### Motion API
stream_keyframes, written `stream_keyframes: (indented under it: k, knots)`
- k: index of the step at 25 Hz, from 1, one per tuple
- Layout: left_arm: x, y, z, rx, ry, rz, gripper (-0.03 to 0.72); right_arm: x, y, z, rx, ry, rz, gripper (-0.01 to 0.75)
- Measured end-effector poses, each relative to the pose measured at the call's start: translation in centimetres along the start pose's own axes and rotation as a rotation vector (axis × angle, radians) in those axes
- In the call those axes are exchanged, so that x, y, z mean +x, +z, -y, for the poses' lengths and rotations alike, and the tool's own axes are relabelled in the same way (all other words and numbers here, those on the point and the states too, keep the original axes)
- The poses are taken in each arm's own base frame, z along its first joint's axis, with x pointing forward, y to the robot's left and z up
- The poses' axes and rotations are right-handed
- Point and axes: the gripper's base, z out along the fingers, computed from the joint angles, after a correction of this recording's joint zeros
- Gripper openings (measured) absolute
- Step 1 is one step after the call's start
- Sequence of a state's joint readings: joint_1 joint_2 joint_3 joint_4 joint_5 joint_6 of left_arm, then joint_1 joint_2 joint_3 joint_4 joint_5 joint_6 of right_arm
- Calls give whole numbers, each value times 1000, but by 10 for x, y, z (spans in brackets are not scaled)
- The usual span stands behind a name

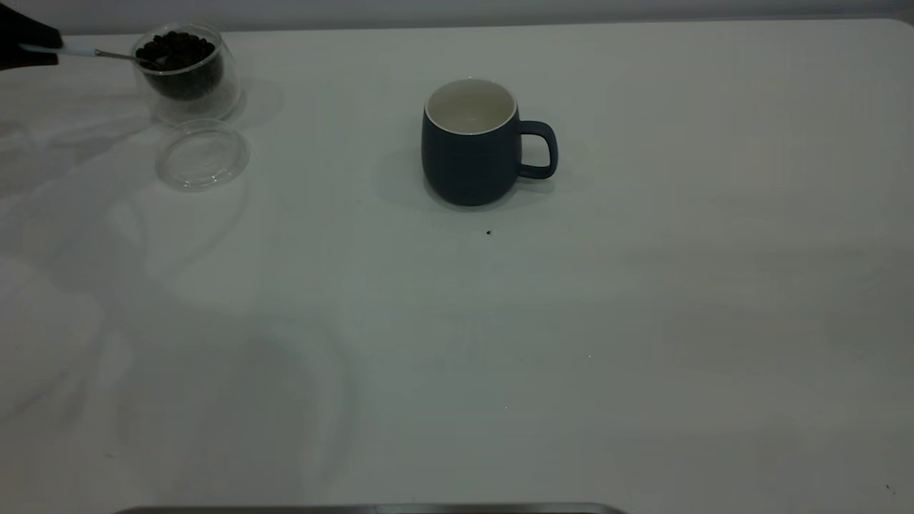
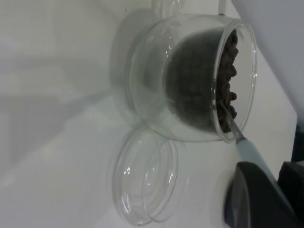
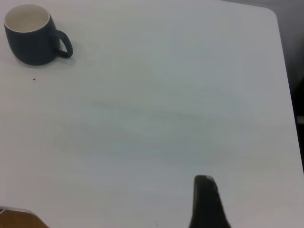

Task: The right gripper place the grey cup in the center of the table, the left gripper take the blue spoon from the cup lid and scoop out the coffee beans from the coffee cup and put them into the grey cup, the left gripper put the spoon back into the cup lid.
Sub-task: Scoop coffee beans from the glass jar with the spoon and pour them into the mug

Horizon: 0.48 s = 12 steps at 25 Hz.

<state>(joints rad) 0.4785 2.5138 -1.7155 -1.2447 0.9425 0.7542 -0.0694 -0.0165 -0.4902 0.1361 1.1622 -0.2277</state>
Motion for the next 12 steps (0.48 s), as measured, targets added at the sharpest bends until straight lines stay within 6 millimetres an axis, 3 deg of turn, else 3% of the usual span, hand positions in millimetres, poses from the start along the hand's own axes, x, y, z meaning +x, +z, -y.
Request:
stream_keyframes:
  k: [12]
  knots:
    - [4, -2, 3, 48, 30, -48, 133, 0, 0, 0, 0, 0, 0, 459]
